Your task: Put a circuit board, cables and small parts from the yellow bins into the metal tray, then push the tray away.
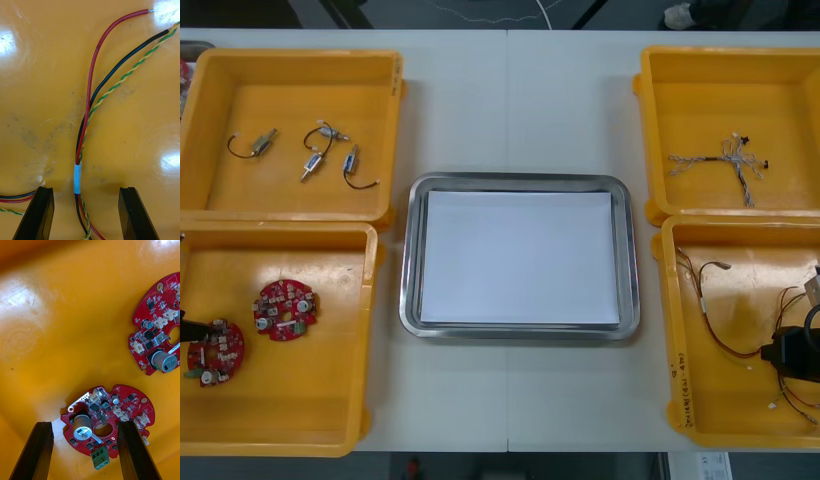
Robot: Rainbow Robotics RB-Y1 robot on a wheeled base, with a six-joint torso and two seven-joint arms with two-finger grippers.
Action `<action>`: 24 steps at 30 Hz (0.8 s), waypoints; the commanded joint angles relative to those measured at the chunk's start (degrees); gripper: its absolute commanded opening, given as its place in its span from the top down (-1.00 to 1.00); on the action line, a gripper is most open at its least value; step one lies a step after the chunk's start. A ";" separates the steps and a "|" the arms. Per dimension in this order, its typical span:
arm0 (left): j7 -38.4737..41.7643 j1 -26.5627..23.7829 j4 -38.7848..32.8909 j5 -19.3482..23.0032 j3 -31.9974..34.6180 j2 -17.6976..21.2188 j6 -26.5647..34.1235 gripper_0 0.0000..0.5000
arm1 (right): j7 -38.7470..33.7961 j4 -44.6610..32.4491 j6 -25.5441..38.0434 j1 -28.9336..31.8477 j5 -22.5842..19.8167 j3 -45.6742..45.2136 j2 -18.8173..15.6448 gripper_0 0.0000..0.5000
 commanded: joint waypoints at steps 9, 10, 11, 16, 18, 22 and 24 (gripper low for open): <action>-0.24 1.86 3.29 2.17 -2.10 2.73 -2.47 -1.00 | 2.54 -0.34 -0.72 2.11 1.37 1.41 0.20 -1.00; 0.03 1.86 3.20 2.17 -2.10 2.73 -2.47 -1.00 | 2.54 -0.34 -1.16 2.28 1.55 1.50 0.20 -1.00; 0.20 1.86 3.20 2.08 -2.10 2.73 -2.47 -1.00 | 2.54 -0.34 -1.33 2.28 1.63 1.59 0.20 -1.00; 1.34 1.78 3.20 1.38 -2.80 2.73 -2.56 -1.00 | 2.63 1.16 -3.09 2.46 1.72 2.03 0.20 -1.00; 1.70 1.86 3.20 1.11 -3.15 2.73 -2.74 -1.00 | 2.89 1.51 -3.88 2.46 1.90 2.29 0.20 -1.00; 2.31 1.86 3.20 1.20 -3.59 2.73 -2.74 -1.00 | 2.98 1.77 -4.15 2.46 1.63 2.47 0.20 -1.00; 2.57 1.86 3.29 1.11 -3.86 2.73 -2.74 -1.00 | 2.98 1.77 -4.15 2.46 1.55 2.56 0.20 -1.00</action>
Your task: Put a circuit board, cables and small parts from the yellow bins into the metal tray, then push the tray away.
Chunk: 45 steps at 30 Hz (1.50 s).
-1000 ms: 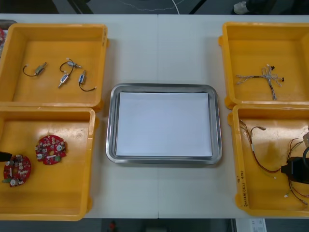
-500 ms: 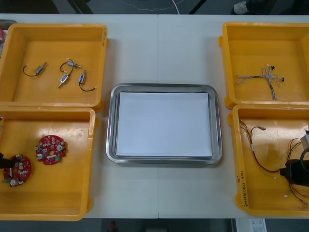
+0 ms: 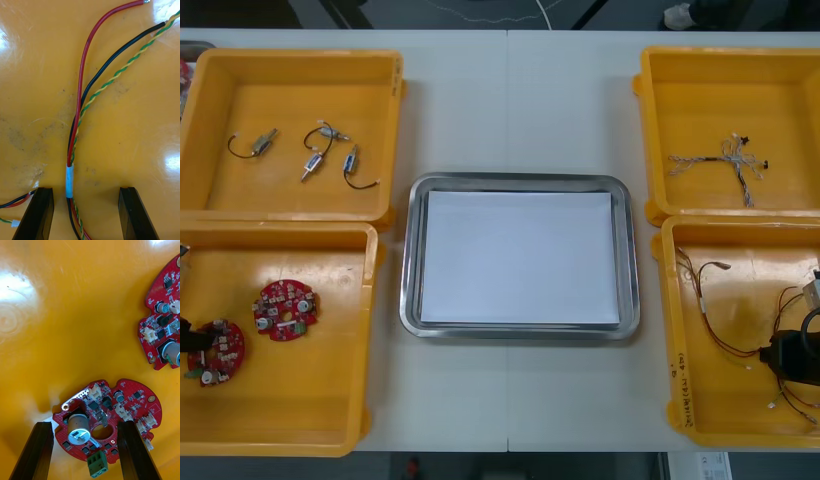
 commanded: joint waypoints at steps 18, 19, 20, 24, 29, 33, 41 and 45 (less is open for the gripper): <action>4.41 2.03 0.01 -0.28 -2.10 2.71 -0.96 -1.00 | 2.21 -5.42 7.47 1.25 -1.29 -3.39 0.20 1.00; 4.41 2.03 0.01 -0.28 -2.19 2.71 -0.96 -1.00 | 2.30 -5.94 8.26 1.25 -1.29 -3.92 0.20 1.00; 4.49 2.03 0.01 -0.28 -2.19 2.71 -0.96 -1.00 | 2.12 -7.17 9.93 0.90 -1.47 -4.97 0.20 1.00; 4.49 2.12 0.01 -0.54 -2.19 2.71 -1.05 0.95 | 2.12 -11.04 15.74 -0.51 -2.08 -8.31 0.20 1.00; 4.49 2.12 -0.08 -0.54 -2.19 2.71 -1.05 1.00 | 2.38 -14.21 22.68 -3.23 -2.70 -11.74 0.20 1.00; 4.49 2.12 0.01 -0.54 -2.19 2.71 -0.96 1.00 | 2.65 -17.19 28.92 -6.22 -3.40 -14.56 0.02 1.00; 4.49 2.03 -0.16 -0.45 -2.19 2.71 -0.96 1.00 | 2.73 -21.85 31.78 -11.93 -4.45 -15.79 -2.53 1.00; 4.93 2.03 -0.78 -0.28 -2.01 3.06 -0.87 1.00 | 2.82 -22.99 31.78 -13.95 -7.27 -15.61 -4.81 1.00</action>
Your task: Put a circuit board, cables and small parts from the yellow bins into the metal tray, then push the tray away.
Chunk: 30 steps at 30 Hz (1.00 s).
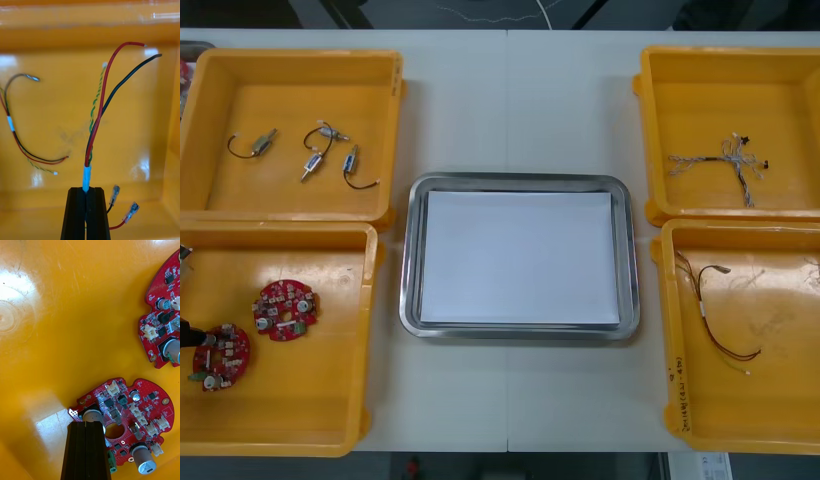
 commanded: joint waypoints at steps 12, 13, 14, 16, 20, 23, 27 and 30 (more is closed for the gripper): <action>7.75 -0.18 -3.47 0.03 5.90 2.78 10.65 1.00 | 3.41 -4.55 0.33 -5.62 -16.82 -1.04 -12.57 1.00; 8.10 -0.62 -3.74 -0.06 6.52 2.78 11.79 1.00 | 3.50 -4.55 0.33 -6.24 -18.05 -0.95 -13.01 1.00; 8.28 -0.79 -3.74 -0.06 6.78 2.78 12.23 1.00 | 3.58 -4.55 0.33 -6.50 -18.67 -0.95 -13.18 1.00; 9.15 -1.76 -3.91 -0.06 8.10 2.78 14.25 1.00 | 3.85 -4.55 0.33 -7.90 -21.13 -0.77 -13.97 1.00; 12.32 -3.25 -4.88 -0.23 9.77 2.78 17.50 1.00 | 4.38 -4.55 0.33 -10.81 -23.68 -0.42 -14.24 1.00; 16.27 -4.13 -7.08 -0.94 11.00 2.78 19.88 1.00 | 4.99 -4.55 0.33 -13.09 -25.52 0.10 -14.41 1.00; 21.90 -5.36 -11.12 -3.75 11.79 2.78 23.13 1.00 | 5.96 -4.72 0.33 -14.32 -27.37 2.13 -16.61 1.00; 26.21 -6.15 -13.76 -5.15 12.14 2.78 24.97 1.00 | 6.57 -5.42 0.33 -14.76 -27.81 3.80 -18.10 1.00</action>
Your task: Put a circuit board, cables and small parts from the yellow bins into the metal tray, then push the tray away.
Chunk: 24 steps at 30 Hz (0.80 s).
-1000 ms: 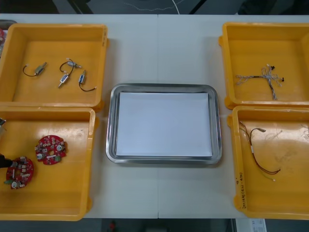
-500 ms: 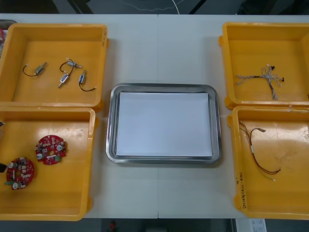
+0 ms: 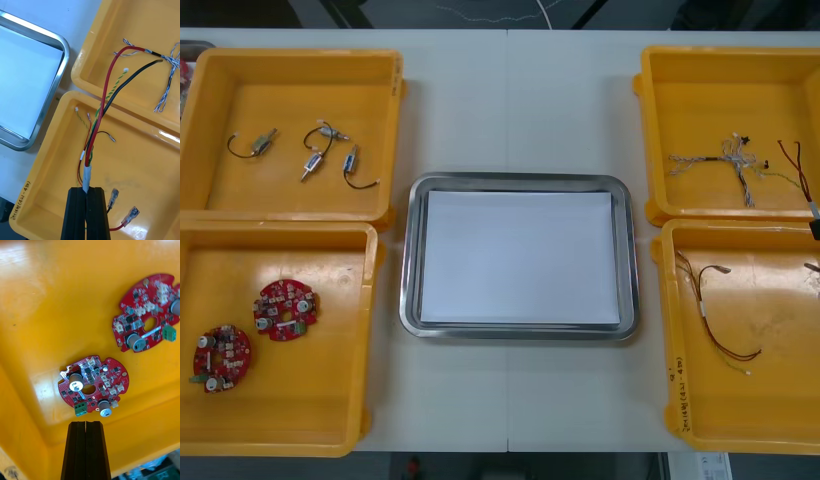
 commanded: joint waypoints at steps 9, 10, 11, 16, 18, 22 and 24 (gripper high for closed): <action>19.01 -5.32 -5.74 -2.52 3.04 2.25 7.83 0.99 | 2.91 -3.07 0.19 -1.73 -2.19 8.25 -8.74 1.00; 20.06 -5.67 -5.91 -2.61 2.95 2.34 8.36 0.99 | 2.91 -3.07 0.19 -1.73 -2.28 8.25 -8.82 1.00; 21.03 -5.76 -6.09 -2.69 3.13 2.34 8.71 0.99 | 3.00 -3.07 0.19 -1.73 -2.28 8.25 -8.82 1.00; 24.63 -5.85 -7.14 -3.22 3.21 2.25 9.68 0.98 | 3.44 -3.07 0.19 -1.64 -2.19 8.25 -9.18 1.00; 25.07 -5.85 -7.32 -3.40 3.30 2.34 10.12 0.98 | 3.79 -3.07 0.19 -1.55 -1.84 8.16 -9.62 1.00; 26.13 -5.85 -7.32 -3.66 3.30 2.34 10.29 -0.58 | 4.23 -3.07 0.19 -0.94 -1.49 7.28 -10.05 1.00; 28.32 -5.94 -7.32 -3.84 3.21 2.34 10.29 -1.00 | 4.41 -3.07 0.19 -0.50 -0.87 7.28 -10.05 1.00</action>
